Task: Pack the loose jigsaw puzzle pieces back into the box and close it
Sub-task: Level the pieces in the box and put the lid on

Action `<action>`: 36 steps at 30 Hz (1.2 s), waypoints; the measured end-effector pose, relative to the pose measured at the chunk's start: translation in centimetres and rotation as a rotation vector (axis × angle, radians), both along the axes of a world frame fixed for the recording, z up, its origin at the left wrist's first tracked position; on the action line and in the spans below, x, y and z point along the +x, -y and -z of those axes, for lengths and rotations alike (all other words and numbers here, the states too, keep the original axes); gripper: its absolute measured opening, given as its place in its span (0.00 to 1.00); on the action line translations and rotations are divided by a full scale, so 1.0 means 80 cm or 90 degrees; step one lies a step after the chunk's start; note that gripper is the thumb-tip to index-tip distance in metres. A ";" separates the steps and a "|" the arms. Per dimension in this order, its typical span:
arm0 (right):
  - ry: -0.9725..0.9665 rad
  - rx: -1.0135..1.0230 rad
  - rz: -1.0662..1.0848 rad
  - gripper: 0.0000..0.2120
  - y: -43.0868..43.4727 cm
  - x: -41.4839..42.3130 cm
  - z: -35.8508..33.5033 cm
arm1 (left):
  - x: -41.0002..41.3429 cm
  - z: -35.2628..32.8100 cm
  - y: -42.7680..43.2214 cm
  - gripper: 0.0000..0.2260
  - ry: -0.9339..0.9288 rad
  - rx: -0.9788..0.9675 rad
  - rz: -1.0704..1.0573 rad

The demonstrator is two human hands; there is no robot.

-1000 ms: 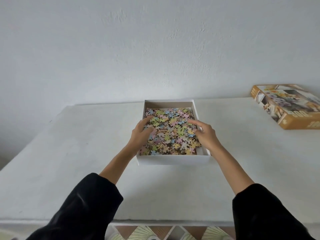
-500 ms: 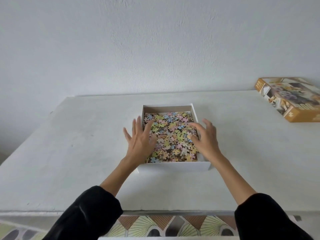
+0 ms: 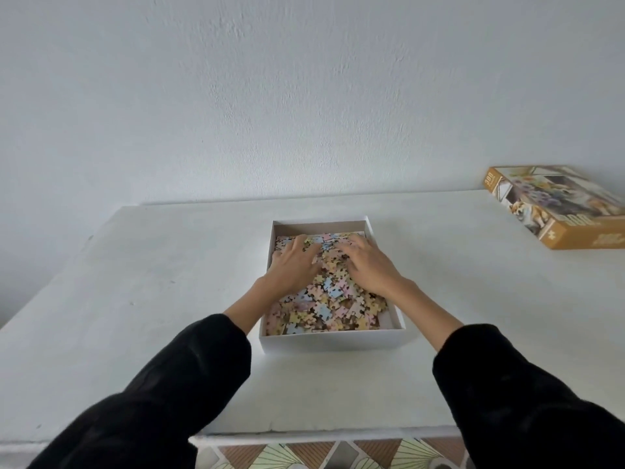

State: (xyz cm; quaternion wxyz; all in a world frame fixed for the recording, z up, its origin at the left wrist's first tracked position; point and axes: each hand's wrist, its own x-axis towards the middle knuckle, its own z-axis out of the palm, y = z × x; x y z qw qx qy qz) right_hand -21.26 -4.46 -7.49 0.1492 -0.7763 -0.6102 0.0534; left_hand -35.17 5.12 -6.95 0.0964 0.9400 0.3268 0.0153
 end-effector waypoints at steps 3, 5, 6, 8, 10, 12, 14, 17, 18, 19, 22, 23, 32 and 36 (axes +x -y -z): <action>0.082 -0.097 0.036 0.21 -0.022 0.005 0.013 | 0.008 0.004 -0.019 0.22 -0.075 -0.039 -0.011; 0.109 -0.090 0.047 0.19 -0.028 0.002 0.020 | 0.011 0.009 -0.024 0.25 -0.125 -0.031 -0.015; 0.111 -0.065 0.049 0.18 -0.029 0.001 0.022 | 0.011 0.010 -0.024 0.26 -0.131 -0.031 -0.018; 0.113 -0.027 0.044 0.15 -0.024 -0.001 0.020 | 0.010 0.013 -0.021 0.28 -0.140 -0.036 -0.012; 0.087 -0.043 0.026 0.14 -0.013 -0.002 0.006 | 0.006 0.015 -0.019 0.29 -0.139 -0.029 -0.003; 0.031 -0.090 0.000 0.13 0.004 -0.005 -0.015 | 0.000 0.016 -0.020 0.28 -0.090 0.000 -0.003; -0.025 -0.130 -0.040 0.14 0.023 -0.012 -0.032 | -0.003 0.018 -0.020 0.23 0.001 0.058 0.019; -0.010 -0.172 -0.065 0.24 0.047 -0.028 -0.033 | 0.002 0.018 -0.017 0.20 0.016 -0.002 0.148; 0.007 -0.174 -0.059 0.27 0.050 -0.030 -0.029 | 0.006 0.018 -0.015 0.20 -0.022 -0.046 0.170; 0.011 -0.173 -0.052 0.29 0.051 -0.030 -0.026 | 0.009 0.019 -0.013 0.21 -0.062 -0.065 0.173; -0.019 -0.150 -0.019 0.23 0.042 -0.027 -0.020 | 0.018 0.019 -0.018 0.22 -0.081 0.016 0.146; -0.016 -0.135 -0.005 0.19 0.039 -0.026 -0.016 | 0.020 0.017 -0.019 0.21 -0.063 0.054 0.139; -0.001 -0.101 0.072 0.19 -0.004 -0.016 0.017 | 0.002 0.021 -0.023 0.24 -0.041 -0.011 -0.005; 0.009 -0.014 0.100 0.24 -0.027 -0.008 0.014 | 0.001 0.025 -0.018 0.24 0.036 -0.019 -0.022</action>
